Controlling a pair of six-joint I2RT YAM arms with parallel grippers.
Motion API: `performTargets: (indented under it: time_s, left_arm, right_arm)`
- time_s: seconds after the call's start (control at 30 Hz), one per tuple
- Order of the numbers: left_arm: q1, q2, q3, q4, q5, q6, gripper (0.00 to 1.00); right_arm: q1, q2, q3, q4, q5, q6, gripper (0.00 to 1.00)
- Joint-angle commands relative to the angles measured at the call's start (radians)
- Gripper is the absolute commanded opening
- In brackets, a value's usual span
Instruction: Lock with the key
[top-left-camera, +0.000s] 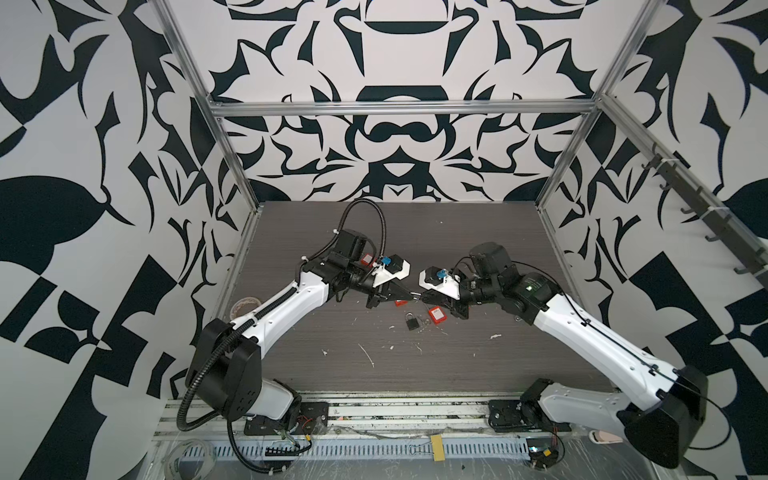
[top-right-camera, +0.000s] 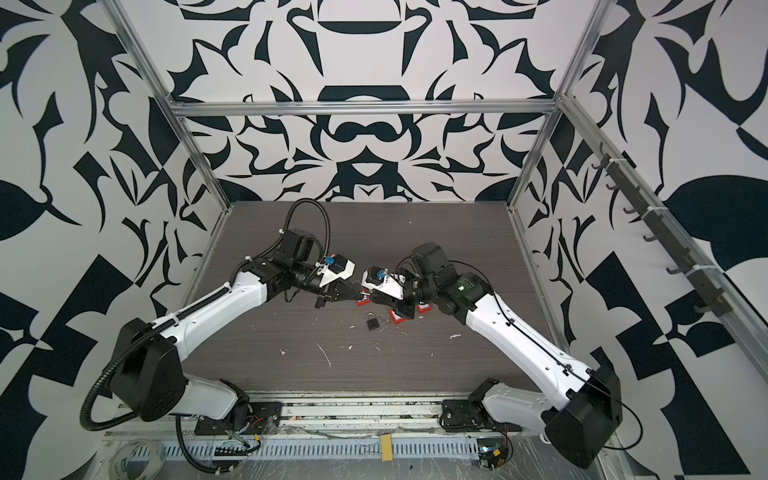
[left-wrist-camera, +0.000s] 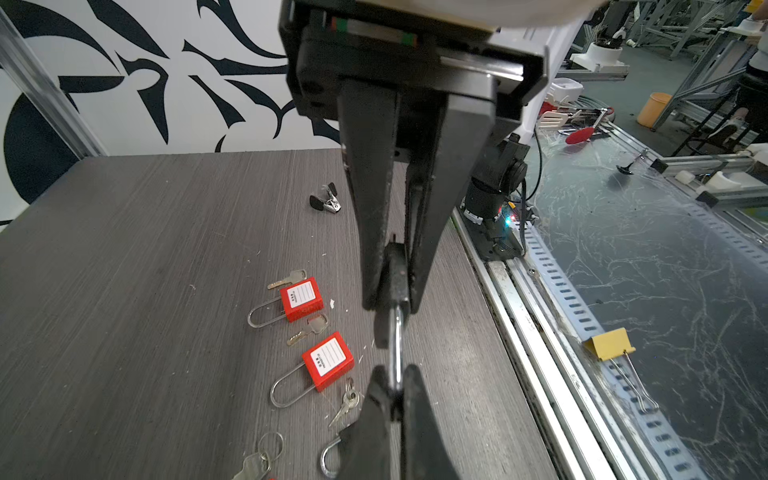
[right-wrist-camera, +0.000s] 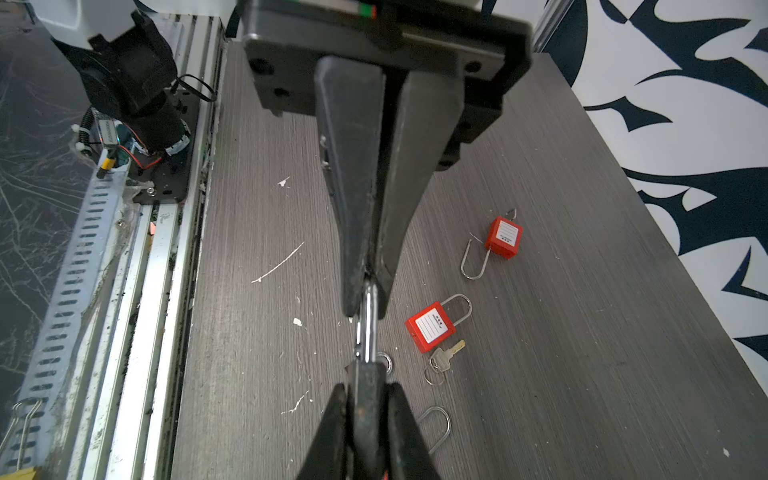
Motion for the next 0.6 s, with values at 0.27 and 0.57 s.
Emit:
performTargets:
  time_s: [0.27,0.57]
  left_arm:
    - [-0.095,0.009,-0.004,0.146,-0.025,-0.009,0.00]
    - [-0.109,-0.066,-0.084,0.236,-0.117,0.028,0.00]
  right_arm:
    - [0.025,0.016,-0.010,0.161,-0.115,0.052,0.00]
    - [0.017,0.006,-0.007,0.122,-0.159,0.056,0.00]
